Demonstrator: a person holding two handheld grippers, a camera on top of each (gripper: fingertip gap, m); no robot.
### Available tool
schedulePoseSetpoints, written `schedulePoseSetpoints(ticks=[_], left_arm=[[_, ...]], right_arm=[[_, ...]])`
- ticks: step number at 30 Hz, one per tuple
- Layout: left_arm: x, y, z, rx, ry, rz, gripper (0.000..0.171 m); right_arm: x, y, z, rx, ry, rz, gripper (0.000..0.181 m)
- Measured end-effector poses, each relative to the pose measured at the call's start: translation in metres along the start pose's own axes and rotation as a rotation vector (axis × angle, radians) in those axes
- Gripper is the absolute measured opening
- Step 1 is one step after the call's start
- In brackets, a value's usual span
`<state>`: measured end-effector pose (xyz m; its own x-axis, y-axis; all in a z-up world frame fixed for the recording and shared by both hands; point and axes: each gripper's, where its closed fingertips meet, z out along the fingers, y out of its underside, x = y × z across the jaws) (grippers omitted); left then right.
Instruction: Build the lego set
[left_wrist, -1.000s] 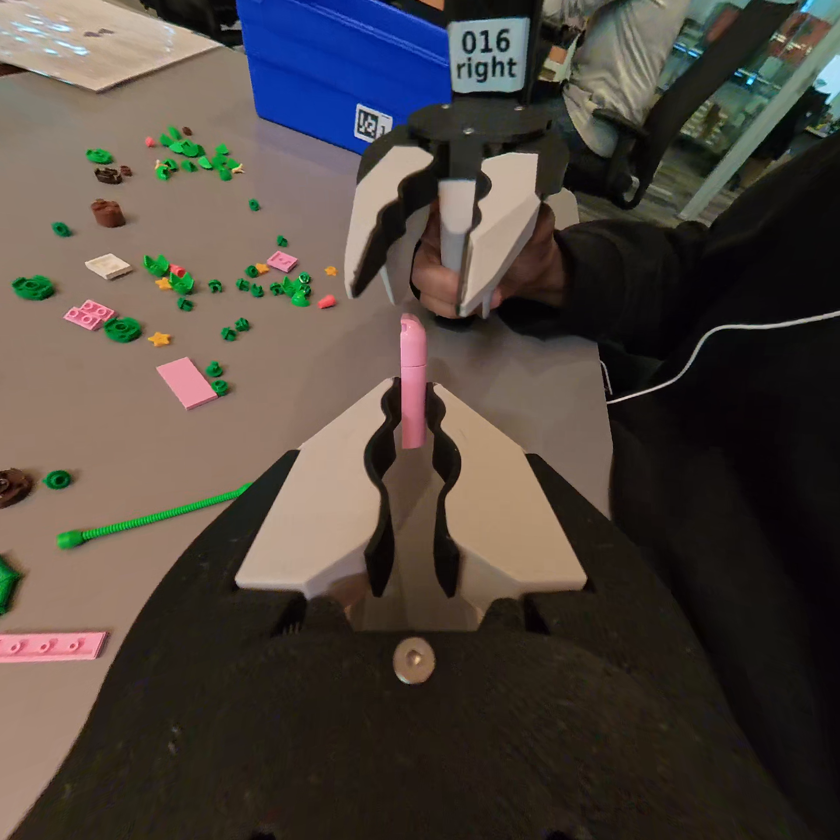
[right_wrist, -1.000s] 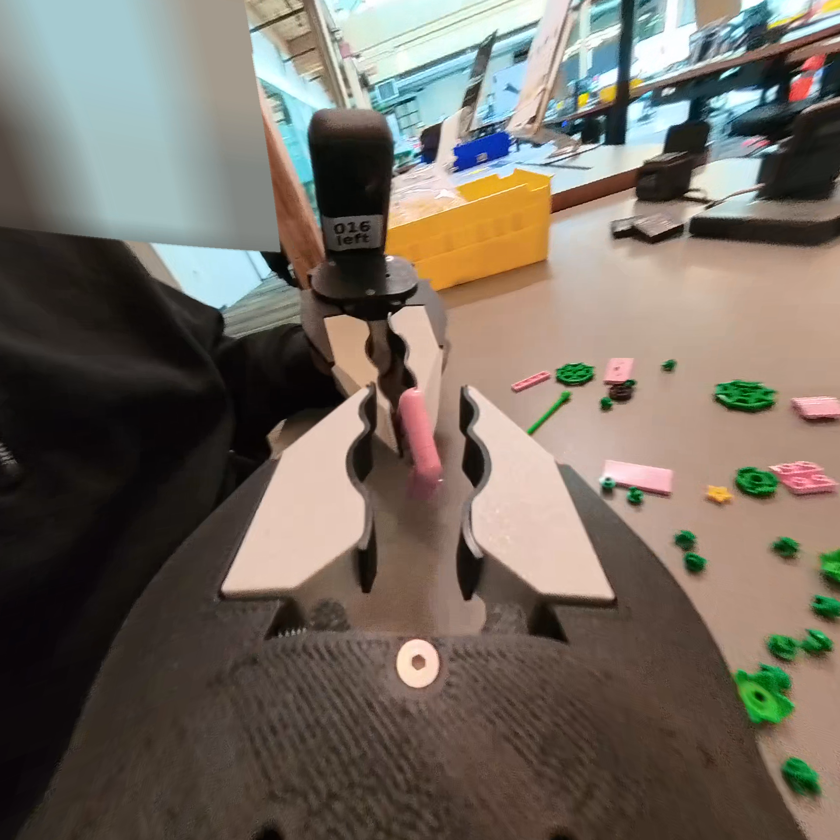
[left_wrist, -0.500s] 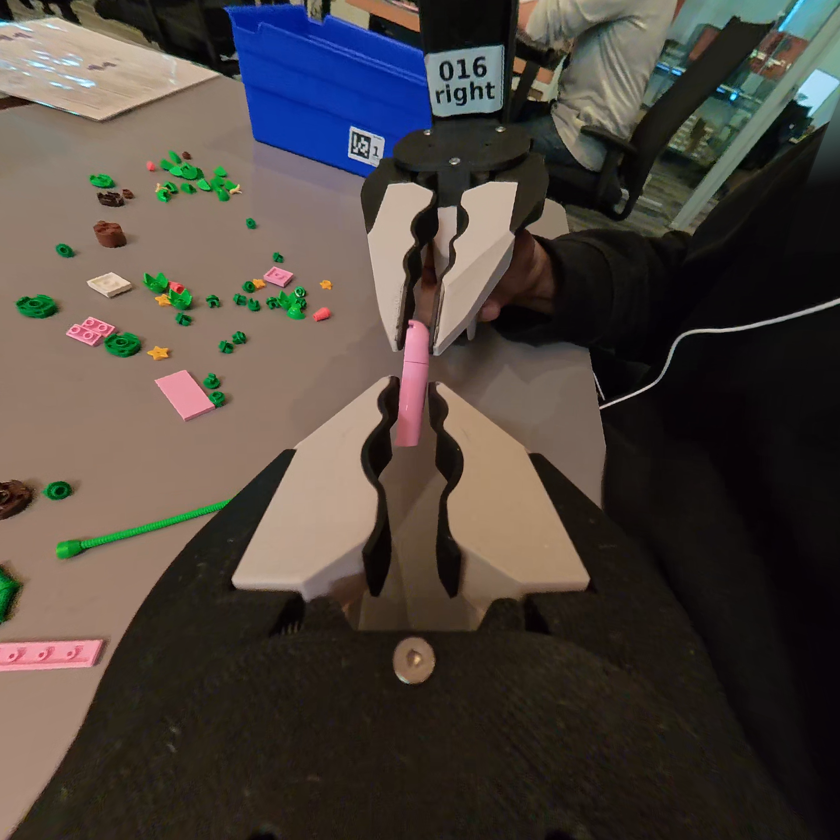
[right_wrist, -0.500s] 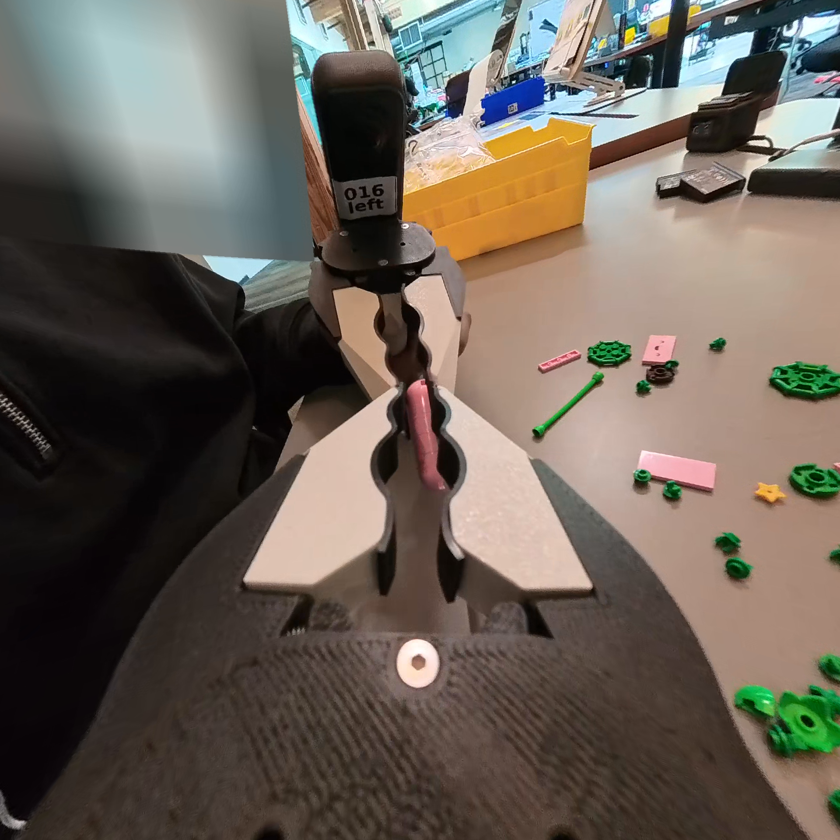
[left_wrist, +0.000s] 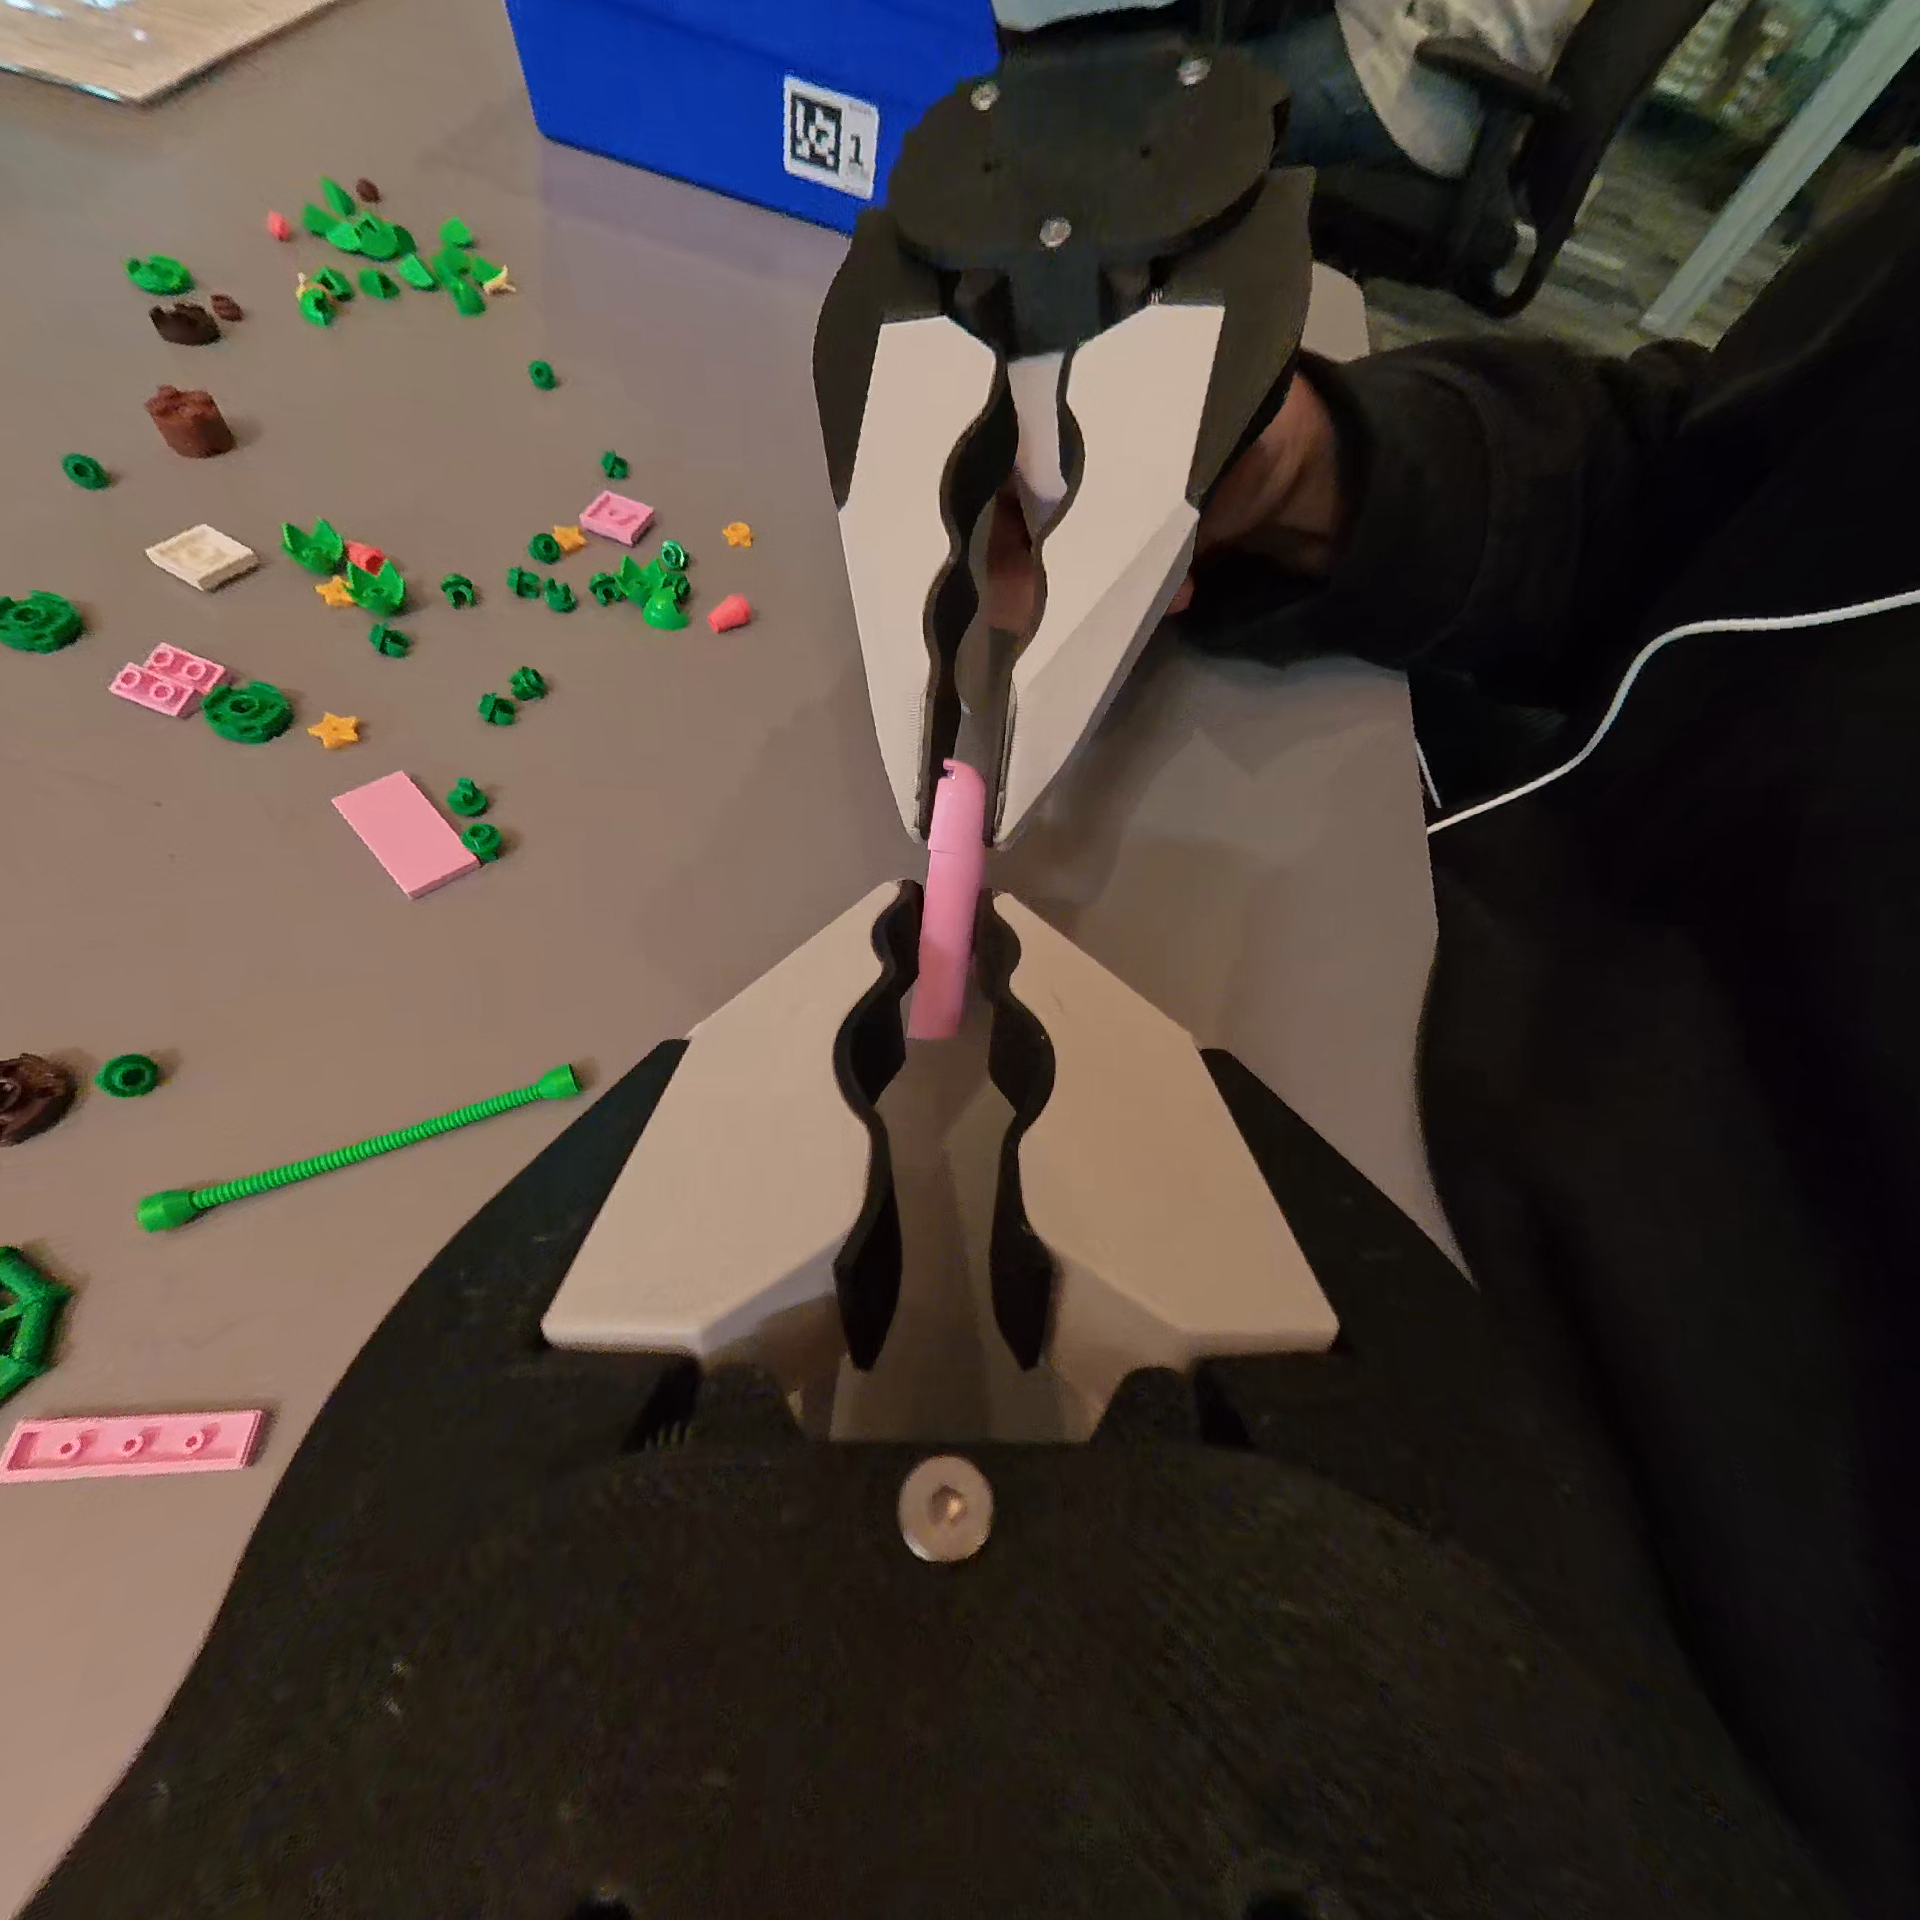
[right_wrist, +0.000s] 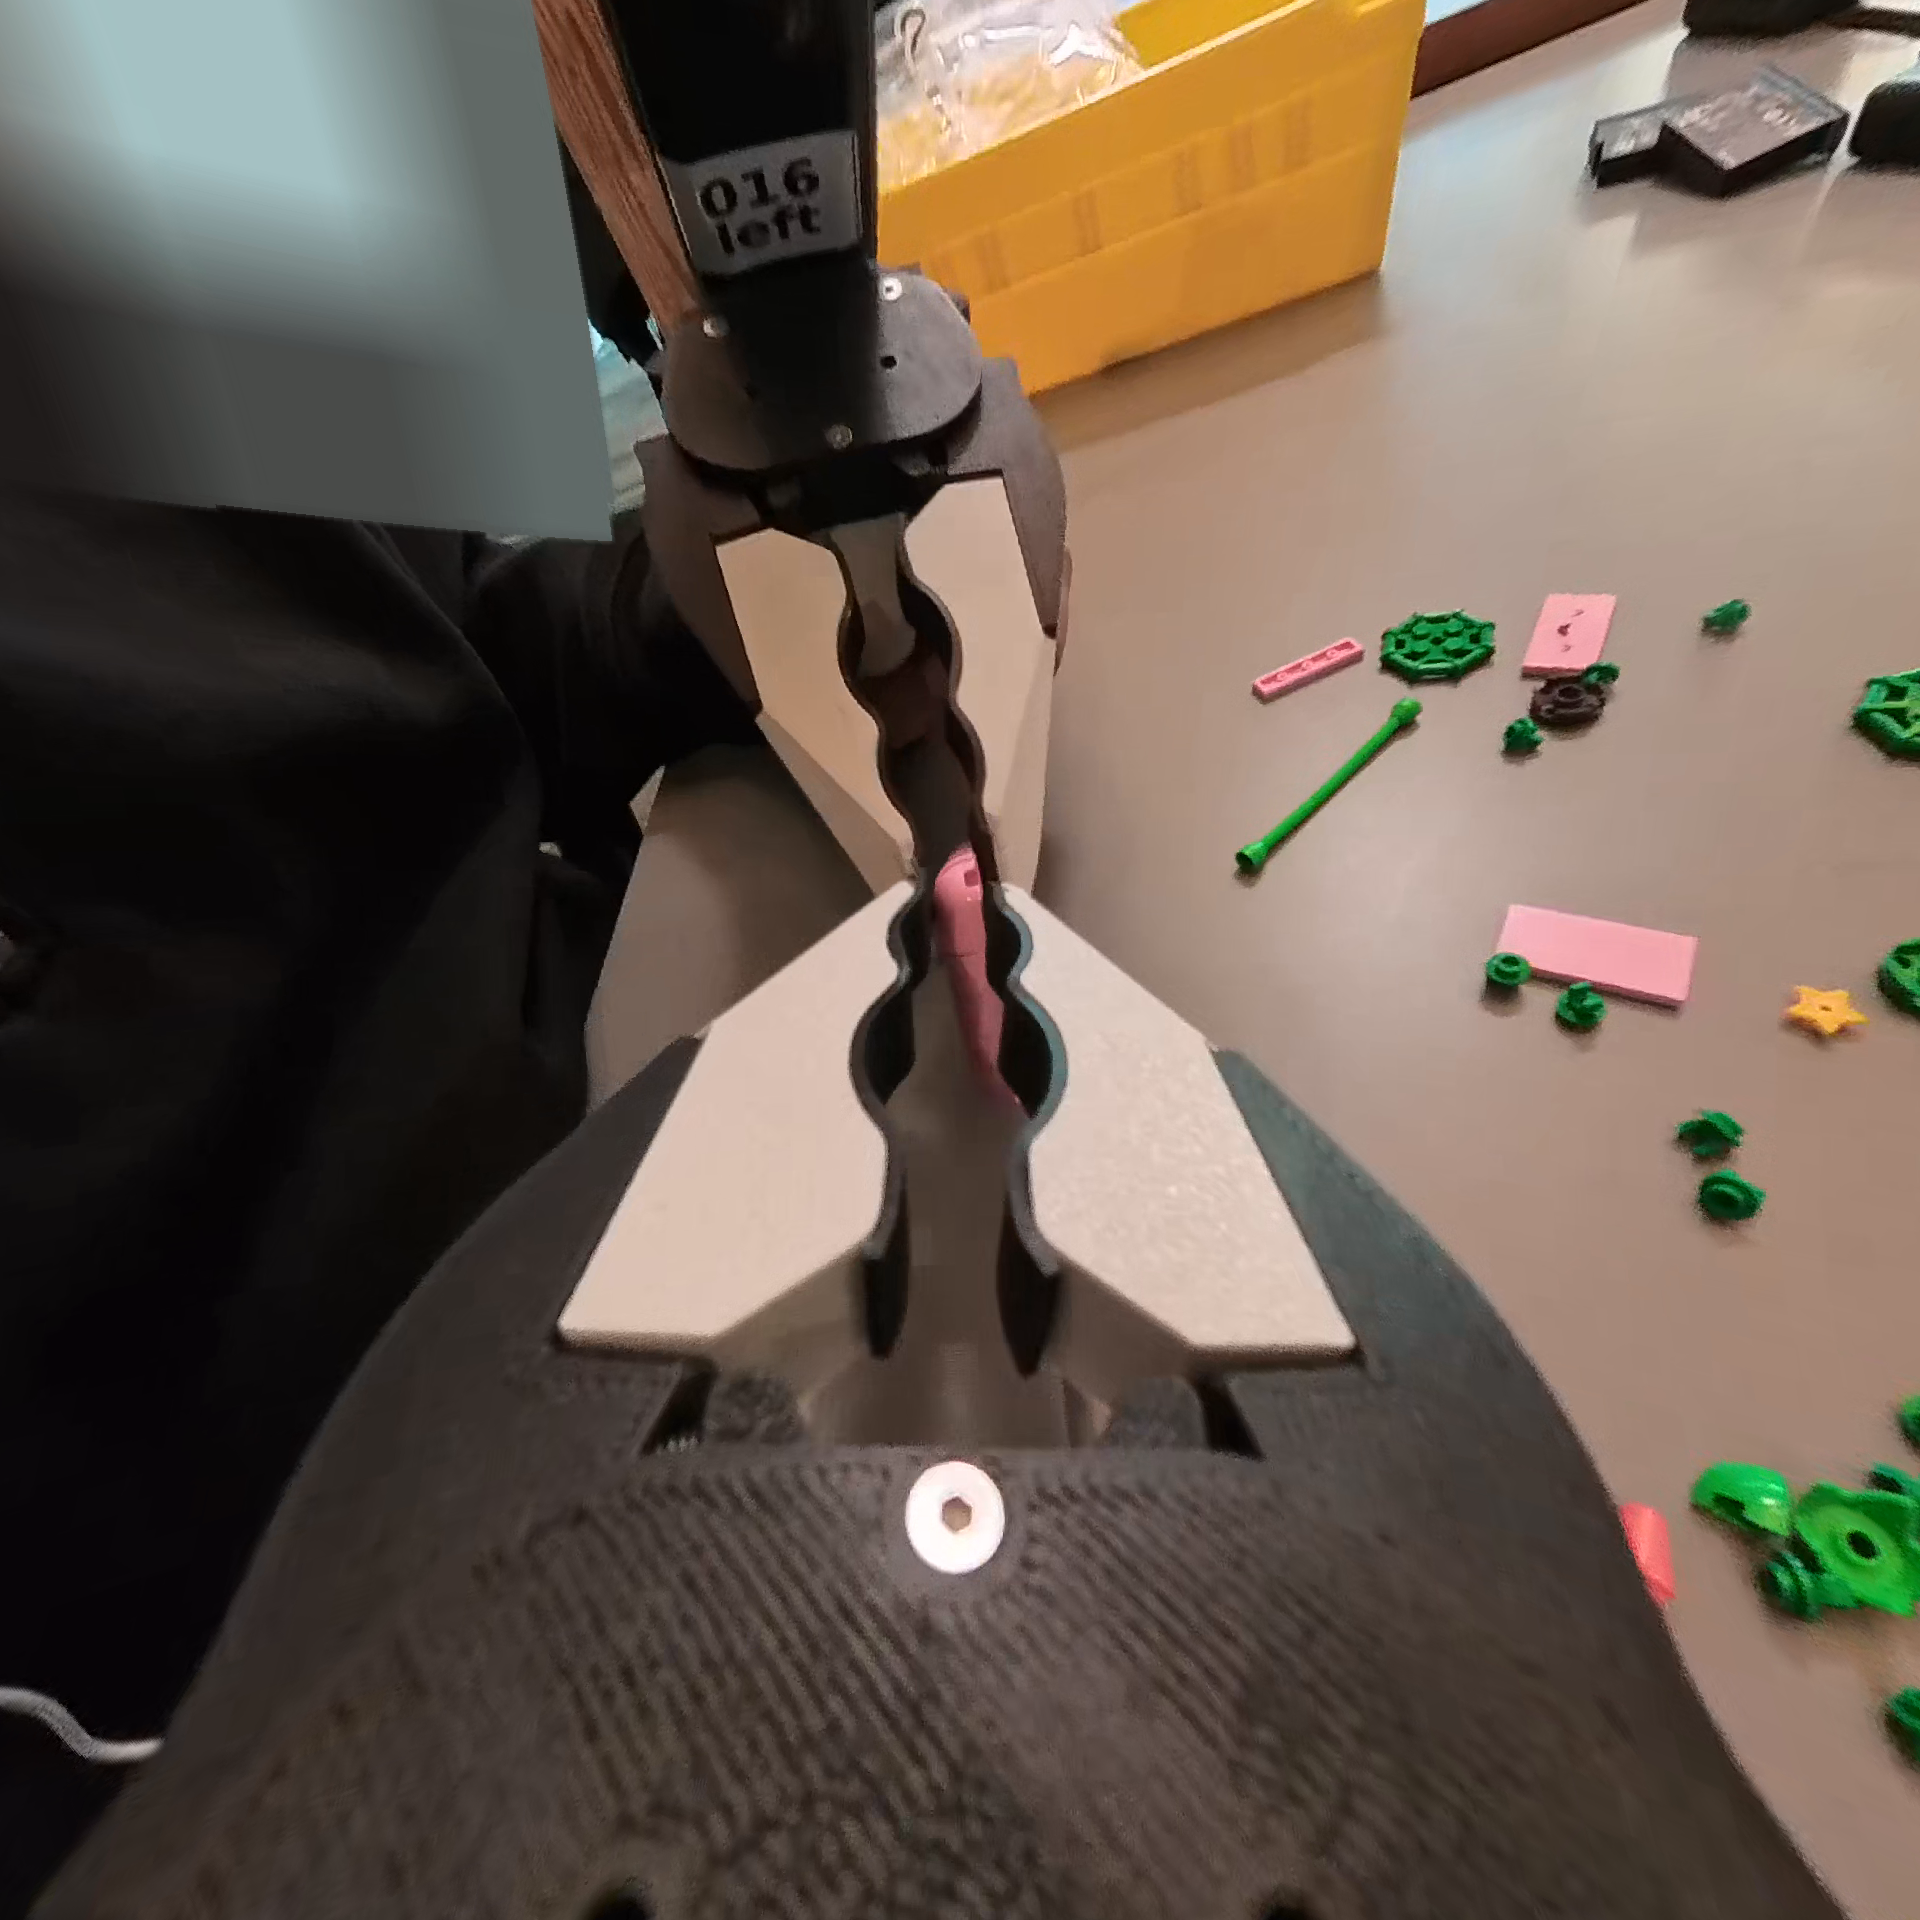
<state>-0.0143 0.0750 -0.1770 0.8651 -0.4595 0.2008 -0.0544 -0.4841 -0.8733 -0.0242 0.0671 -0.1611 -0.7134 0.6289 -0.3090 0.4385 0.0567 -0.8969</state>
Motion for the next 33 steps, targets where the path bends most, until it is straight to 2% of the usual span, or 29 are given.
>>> schedulePoseSetpoints(ticks=[8,18,25,33], left_arm=[[0.005,-0.003,0.002,0.01,-0.019,0.098,0.003],[0.013,-0.004,-0.001,0.026,0.036,0.101,0.003],[0.017,0.005,0.003,-0.037,0.062,0.11,0.002],[0.016,0.008,0.005,-0.056,0.047,0.125,0.001]], right_arm=[[-0.003,-0.012,-0.005,0.082,0.009,-0.061,0.012],[-0.014,-0.007,-0.003,0.049,-0.058,-0.083,0.007],[-0.019,0.007,-0.001,-0.037,-0.095,-0.086,0.007],[-0.017,0.009,0.0,-0.054,-0.084,-0.084,0.006]])
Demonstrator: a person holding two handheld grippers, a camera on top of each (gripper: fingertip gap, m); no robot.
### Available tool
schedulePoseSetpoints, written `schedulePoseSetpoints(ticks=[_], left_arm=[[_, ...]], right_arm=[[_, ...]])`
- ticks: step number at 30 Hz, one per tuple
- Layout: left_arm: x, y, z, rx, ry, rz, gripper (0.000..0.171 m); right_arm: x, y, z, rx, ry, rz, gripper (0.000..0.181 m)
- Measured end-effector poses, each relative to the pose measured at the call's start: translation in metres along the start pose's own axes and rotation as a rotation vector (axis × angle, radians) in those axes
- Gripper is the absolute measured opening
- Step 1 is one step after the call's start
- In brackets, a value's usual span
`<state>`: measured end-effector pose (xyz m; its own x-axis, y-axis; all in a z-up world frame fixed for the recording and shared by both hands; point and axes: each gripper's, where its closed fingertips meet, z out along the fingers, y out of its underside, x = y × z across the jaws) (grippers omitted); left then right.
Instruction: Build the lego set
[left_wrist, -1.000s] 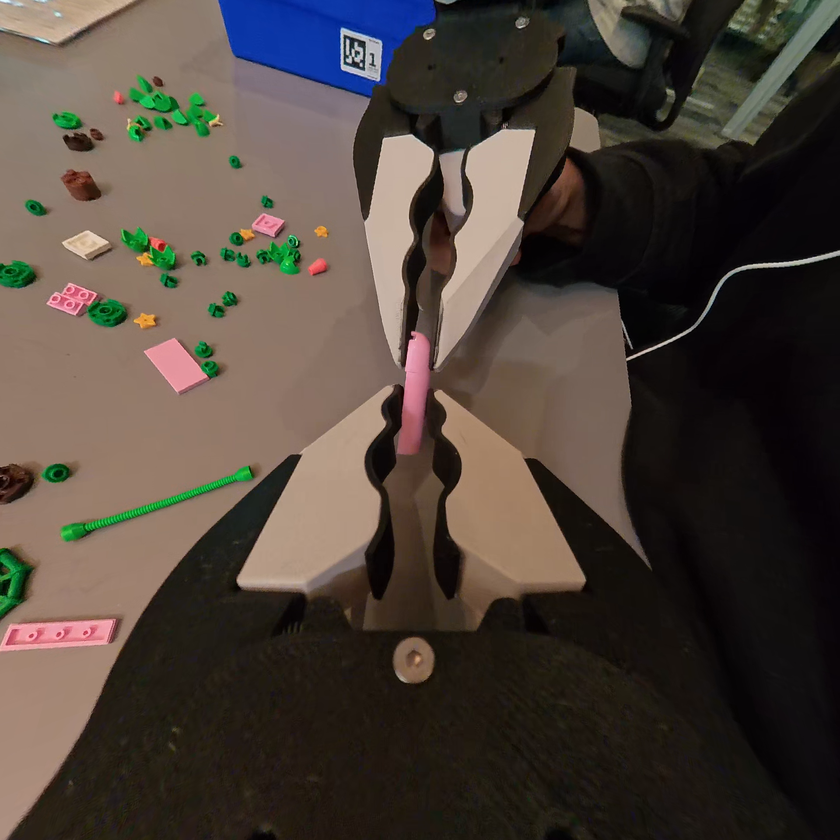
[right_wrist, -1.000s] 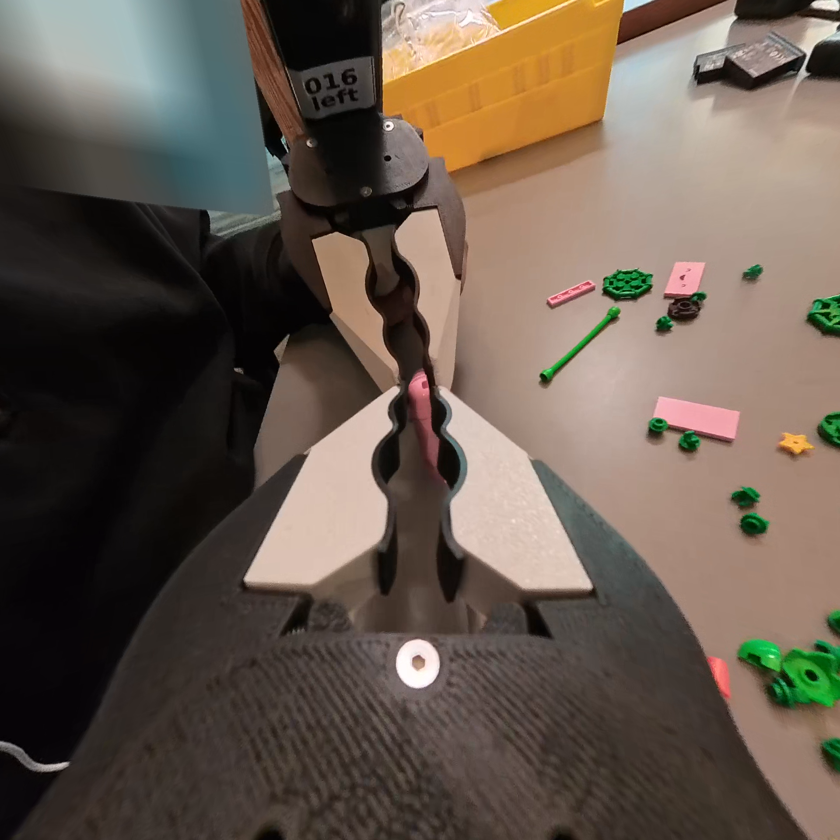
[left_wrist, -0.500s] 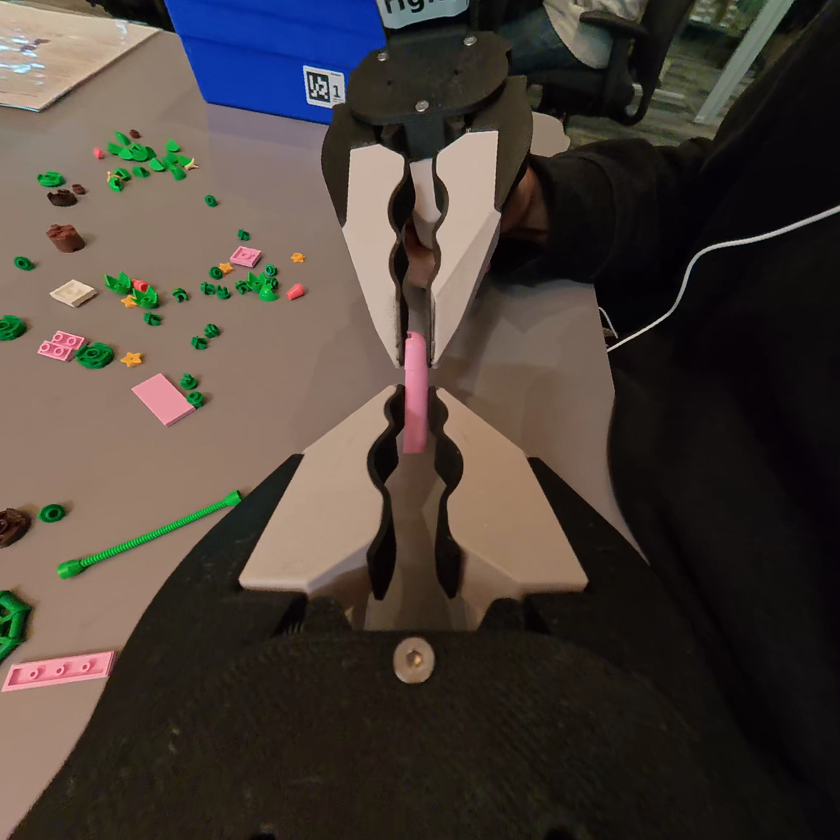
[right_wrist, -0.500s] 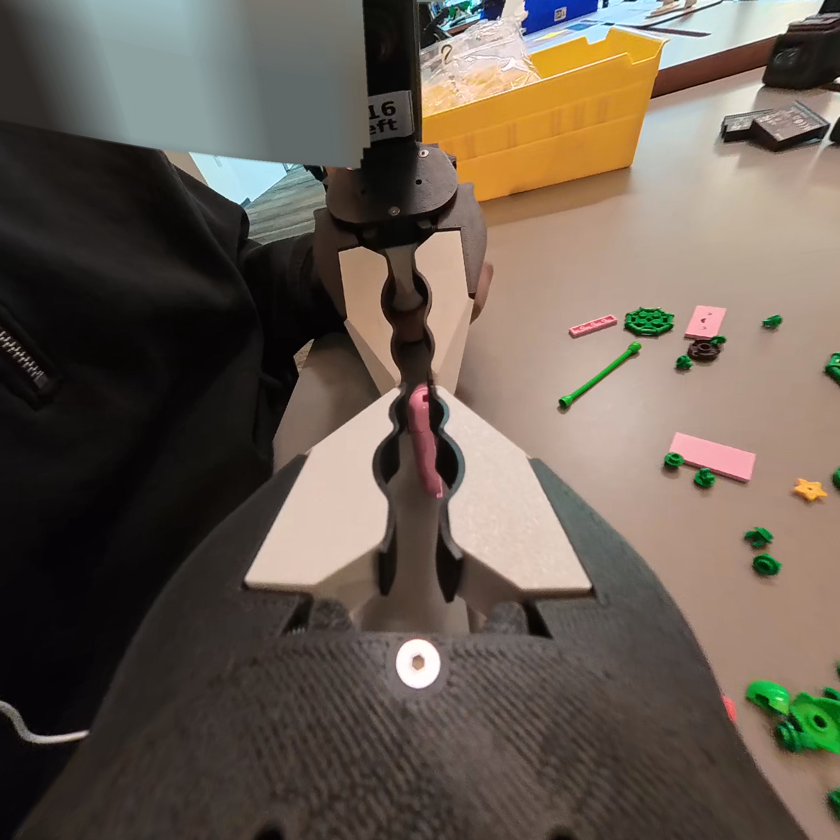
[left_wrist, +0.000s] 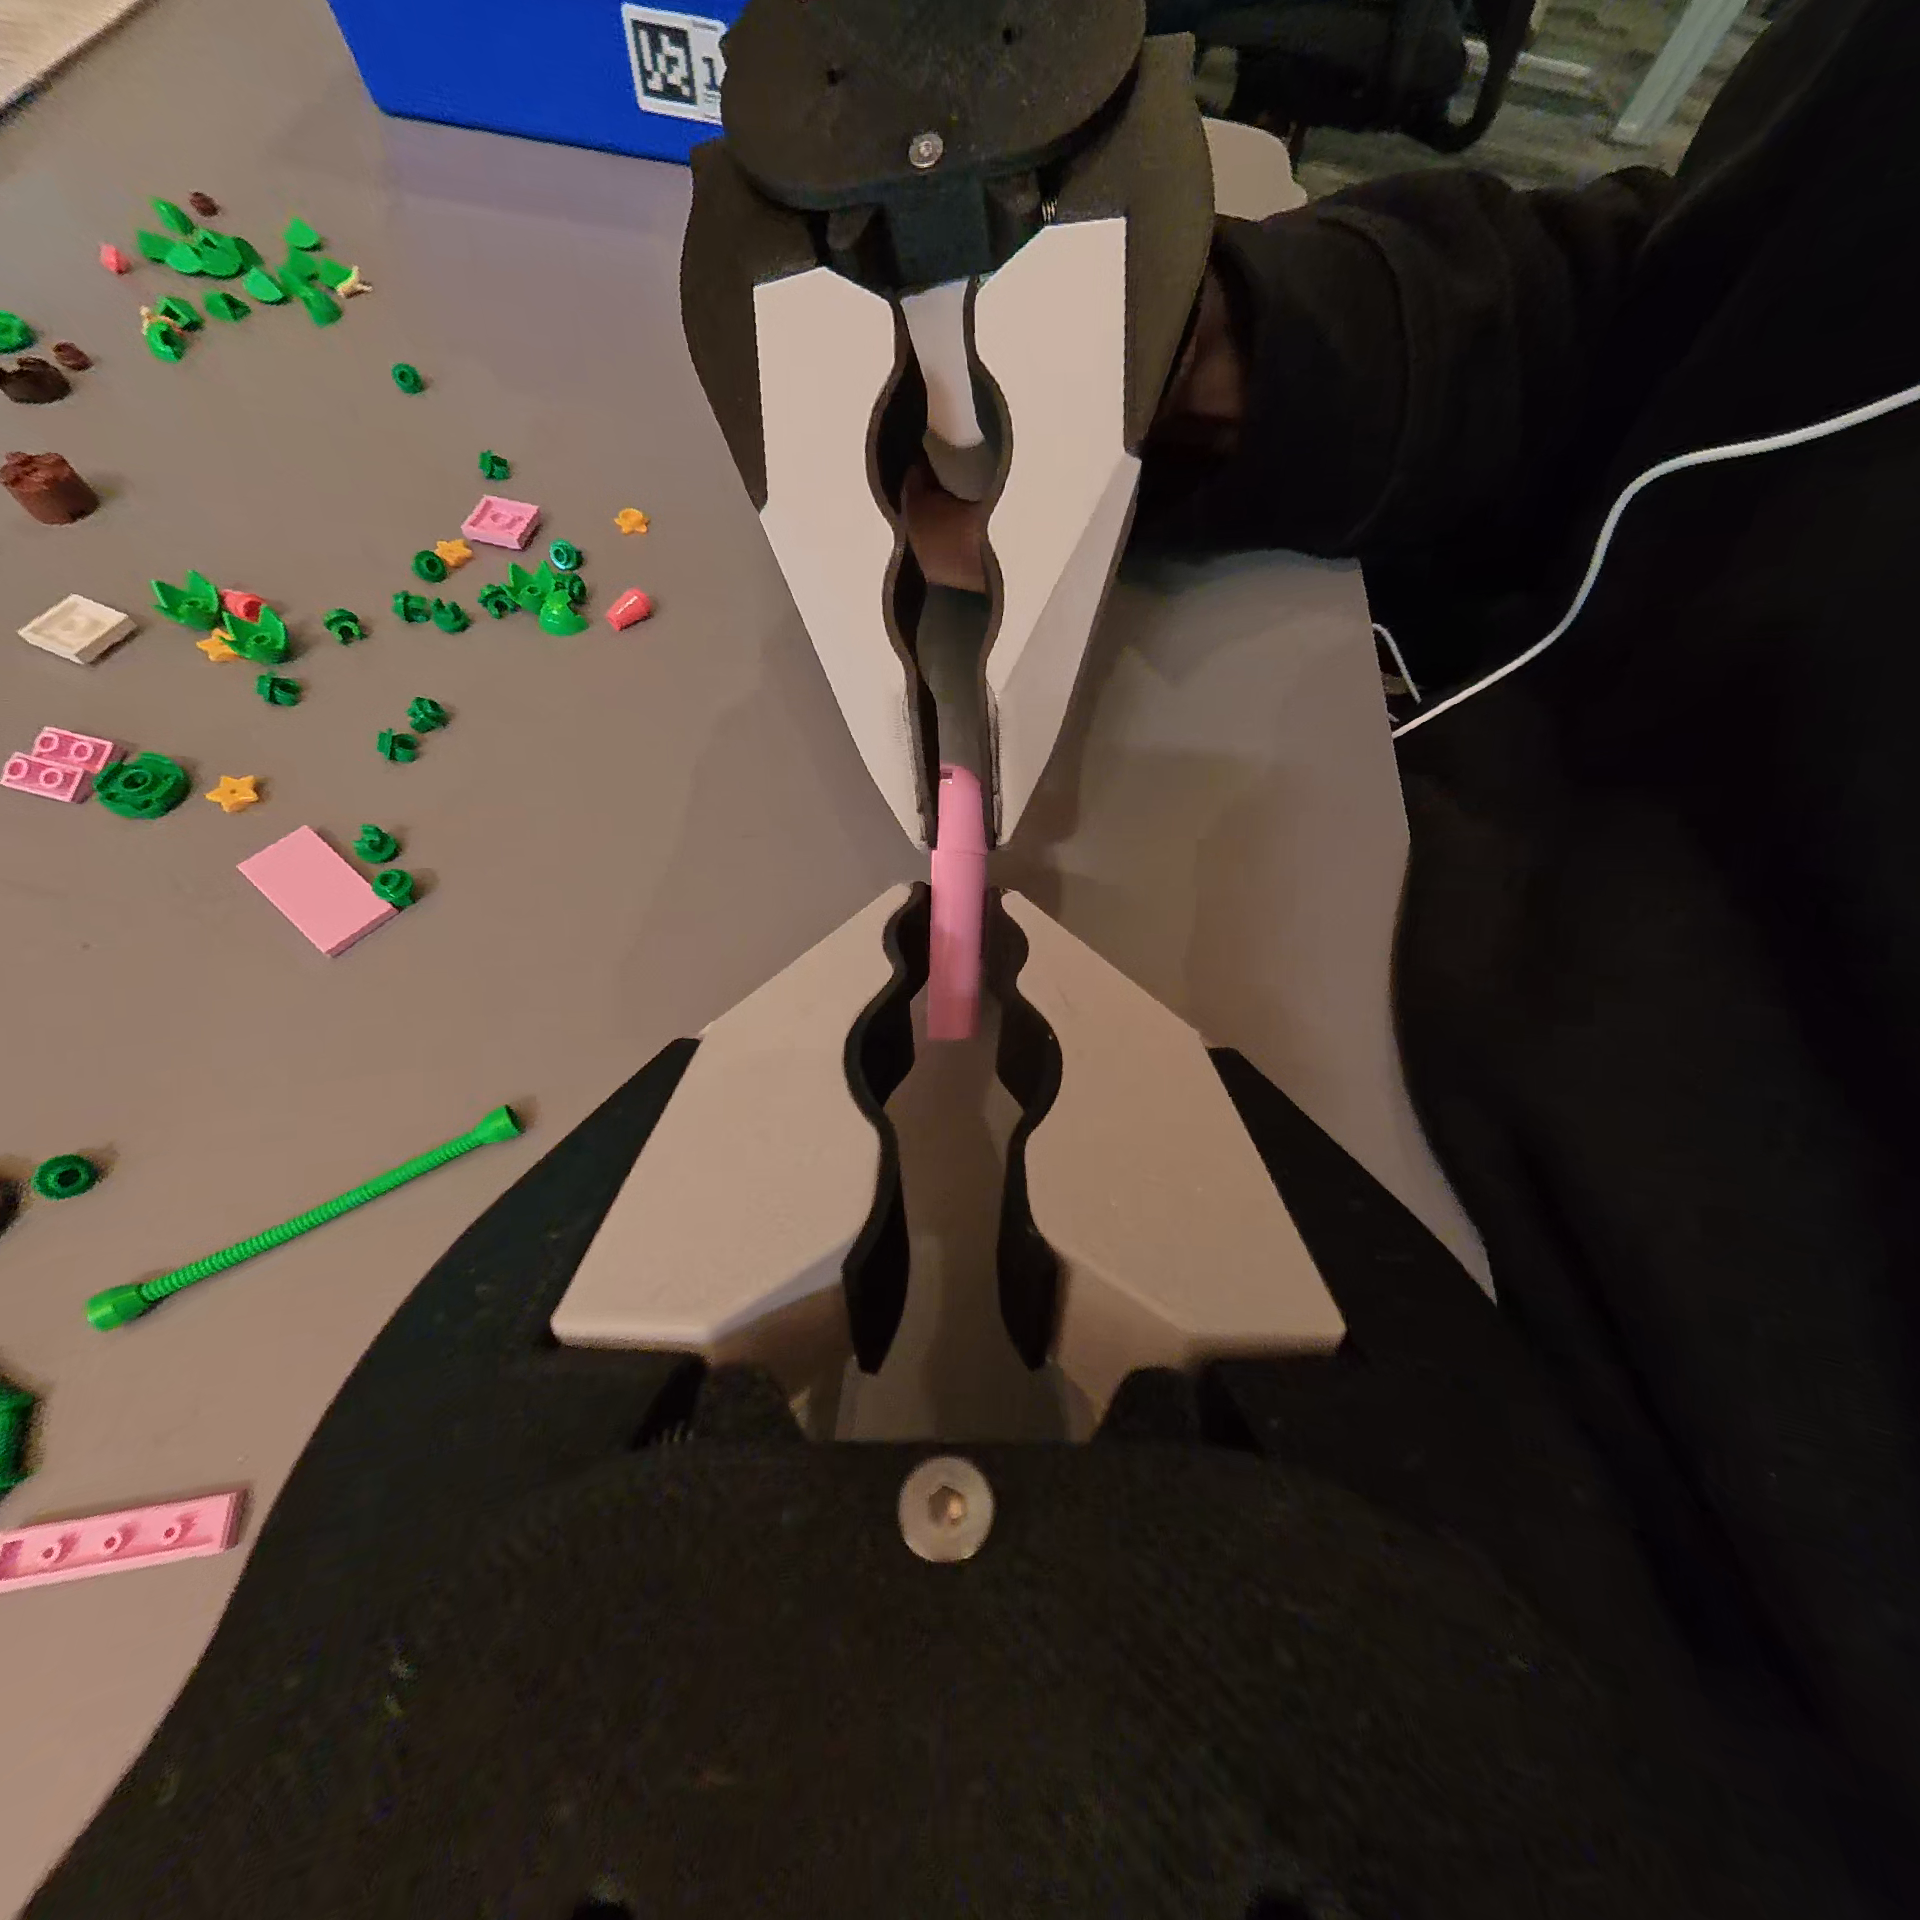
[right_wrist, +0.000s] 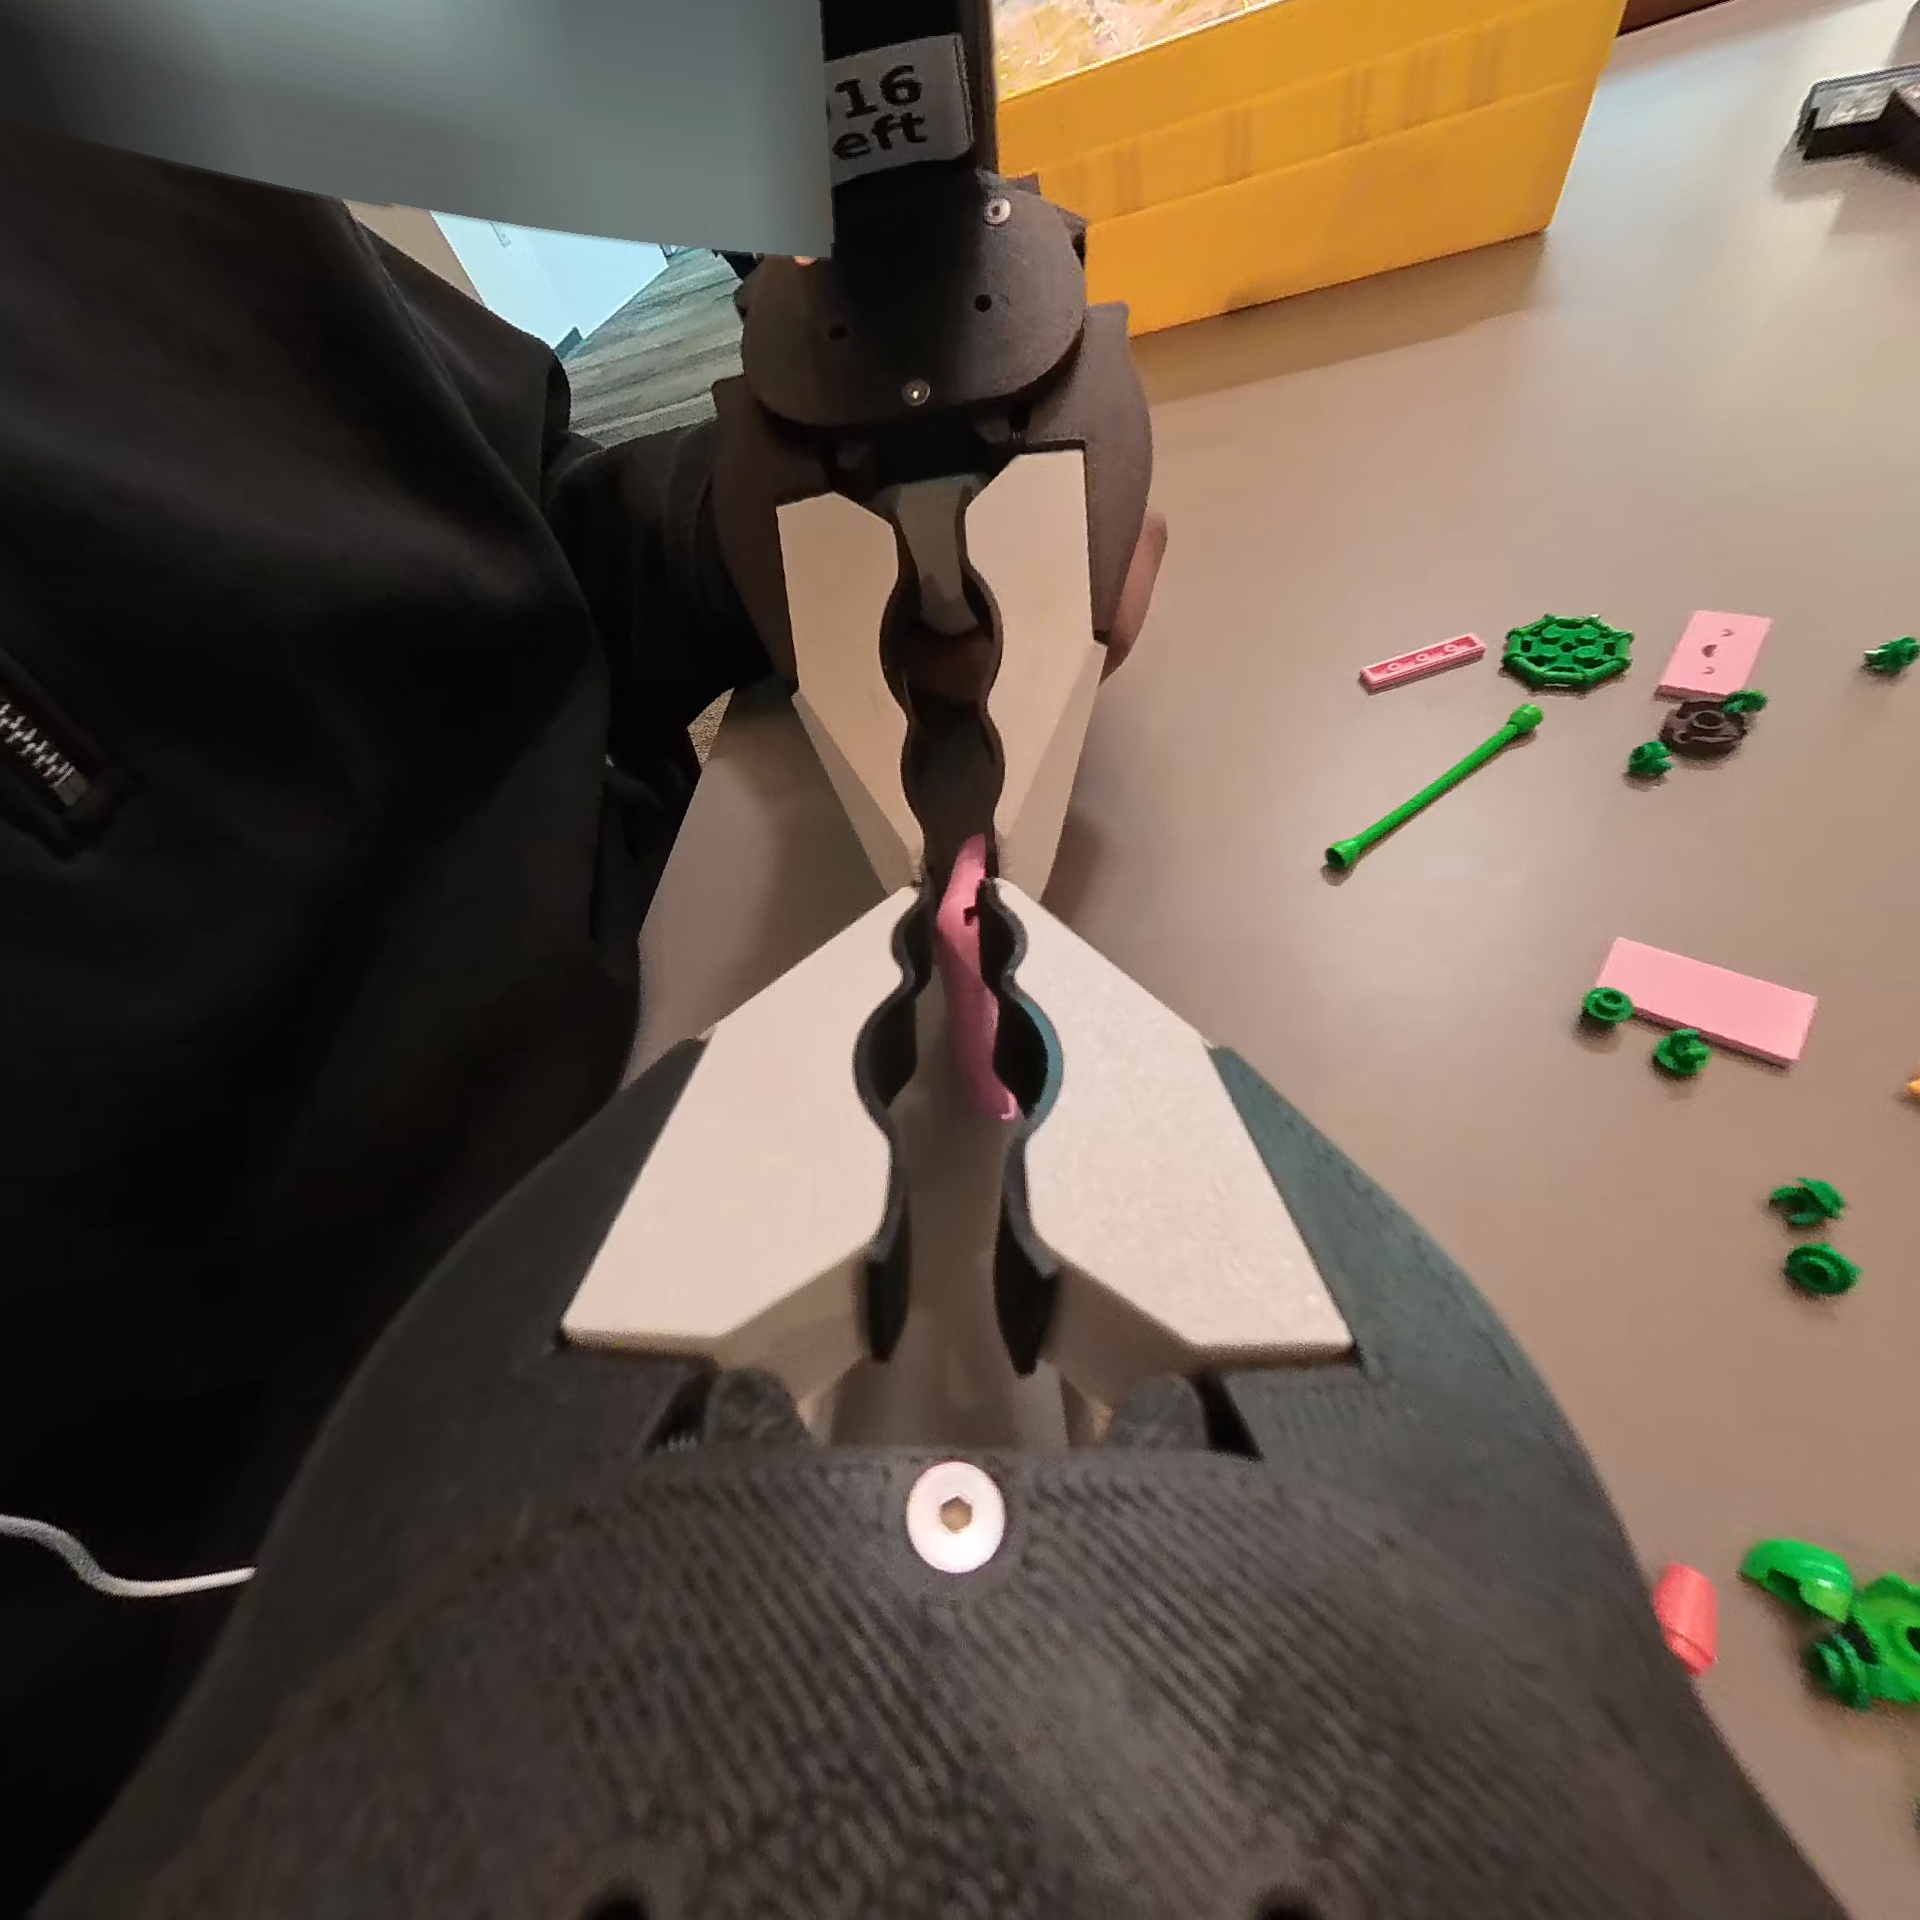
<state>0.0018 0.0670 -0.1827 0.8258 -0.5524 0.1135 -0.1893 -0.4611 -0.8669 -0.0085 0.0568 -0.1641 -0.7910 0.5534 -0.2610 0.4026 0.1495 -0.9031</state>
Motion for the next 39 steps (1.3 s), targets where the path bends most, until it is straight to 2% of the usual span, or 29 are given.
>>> schedulePoseSetpoints(ticks=[24,34,35,38,39], left_arm=[[0.0,0.0,0.0,-0.003,-0.037,0.075,0.002],[-0.005,-0.001,0.0,0.003,-0.06,0.058,0.003],[-0.008,-0.005,-0.002,0.033,-0.077,0.038,0.004],[-0.027,-0.02,-0.015,0.161,-0.125,-0.09,0.005],[-0.036,-0.022,-0.021,0.196,-0.139,-0.155,0.005]], right_arm=[[0.002,0.0,0.0,-0.004,-0.006,0.027,0.007],[0.007,-0.004,-0.001,0.025,0.031,0.026,0.007],[0.009,-0.011,-0.004,0.071,0.046,0.02,0.009],[0.012,-0.033,-0.015,0.22,0.081,-0.012,0.042],[0.017,-0.036,-0.019,0.237,0.127,-0.041,0.046]])
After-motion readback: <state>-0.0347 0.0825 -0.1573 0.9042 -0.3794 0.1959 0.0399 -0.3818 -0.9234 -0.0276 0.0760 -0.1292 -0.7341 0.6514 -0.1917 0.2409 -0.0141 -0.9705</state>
